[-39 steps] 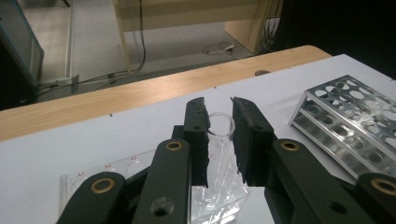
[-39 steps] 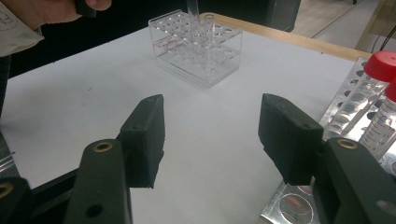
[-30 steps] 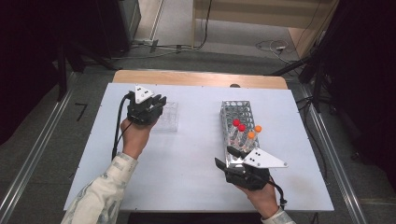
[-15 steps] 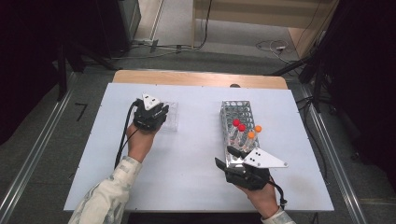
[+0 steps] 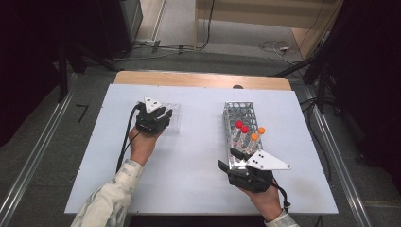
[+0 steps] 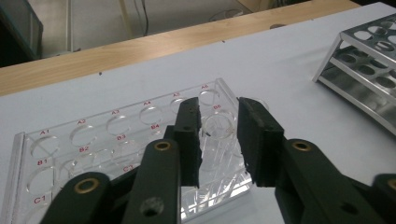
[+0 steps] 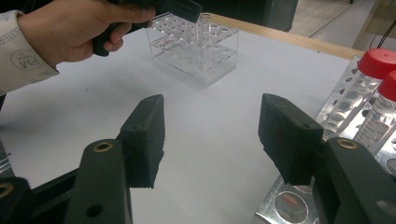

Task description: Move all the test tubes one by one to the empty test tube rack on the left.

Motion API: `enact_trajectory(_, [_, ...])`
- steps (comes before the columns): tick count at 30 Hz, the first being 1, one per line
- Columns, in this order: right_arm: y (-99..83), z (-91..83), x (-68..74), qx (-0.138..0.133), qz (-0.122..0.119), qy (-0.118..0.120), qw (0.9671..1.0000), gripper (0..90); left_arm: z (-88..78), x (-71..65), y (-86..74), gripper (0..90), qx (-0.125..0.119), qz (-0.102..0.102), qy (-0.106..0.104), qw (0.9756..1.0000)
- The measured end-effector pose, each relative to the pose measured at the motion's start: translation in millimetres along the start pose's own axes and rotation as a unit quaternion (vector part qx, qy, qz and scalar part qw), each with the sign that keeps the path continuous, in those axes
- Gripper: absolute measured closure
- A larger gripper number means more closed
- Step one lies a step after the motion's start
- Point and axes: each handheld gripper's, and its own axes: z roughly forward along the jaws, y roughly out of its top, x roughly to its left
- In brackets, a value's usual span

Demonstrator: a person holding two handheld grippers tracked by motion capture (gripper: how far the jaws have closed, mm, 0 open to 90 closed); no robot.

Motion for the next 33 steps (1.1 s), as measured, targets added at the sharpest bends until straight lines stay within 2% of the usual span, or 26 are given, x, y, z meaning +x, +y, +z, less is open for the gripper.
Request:
enact_trajectory(3, [0.1, -1.6, -0.7, -0.001, 0.000, -0.001, 1.0000, 39.6, -6.3, 0.7, 2.3, 59.5, -0.015, -0.012, -0.007, 0.9998])
enact_trajectory(7, [-0.5, -6.0, -4.6, -0.004, 0.000, -0.007, 1.0000, 39.6, -22.1, 1.3, 6.7, 41.9, -0.041, -0.034, -0.014, 0.9985])
enact_trajectory(10, [-2.1, -10.5, -9.3, -0.005, 0.005, -0.014, 0.9999, 39.6, -34.3, 1.3, 6.9, 32.0, -0.046, -0.043, -0.027, 0.9976])
enact_trajectory(13, [-4.1, -15.9, -14.6, -0.006, 0.008, -0.023, 0.9997, 39.6, -43.1, 1.4, 2.8, 24.9, -0.042, -0.055, -0.040, 0.9968])
enact_trajectory(16, [-6.8, -21.1, -20.1, -0.005, 0.012, -0.033, 0.9994, 39.6, -49.3, 1.5, -4.3, 22.7, -0.043, -0.063, -0.046, 0.9961])
enact_trajectory(19, [-10.5, -25.0, -25.4, -0.003, 0.012, -0.048, 0.9988, 39.6, -52.5, 2.0, -8.8, 19.4, -0.032, -0.055, -0.043, 0.9970])
enact_trajectory(24, [-14.4, -31.5, -34.7, -0.007, 0.020, -0.069, 0.9974, 39.7, -59.8, 6.9, -15.3, 18.8, -0.031, -0.061, -0.038, 0.9969])
enact_trajectory(30, [-22.1, -25.1, -49.3, -0.001, 0.023, -0.105, 0.9942, 40.5, -61.5, 6.7, -17.0, 19.0, -0.036, -0.064, -0.038, 0.9966])
enact_trajectory(33, [-28.0, -17.5, -56.4, 0.002, 0.029, -0.127, 0.9914, 42.1, -59.4, 3.7, -17.6, 19.0, -0.032, -0.056, -0.040, 0.9971])
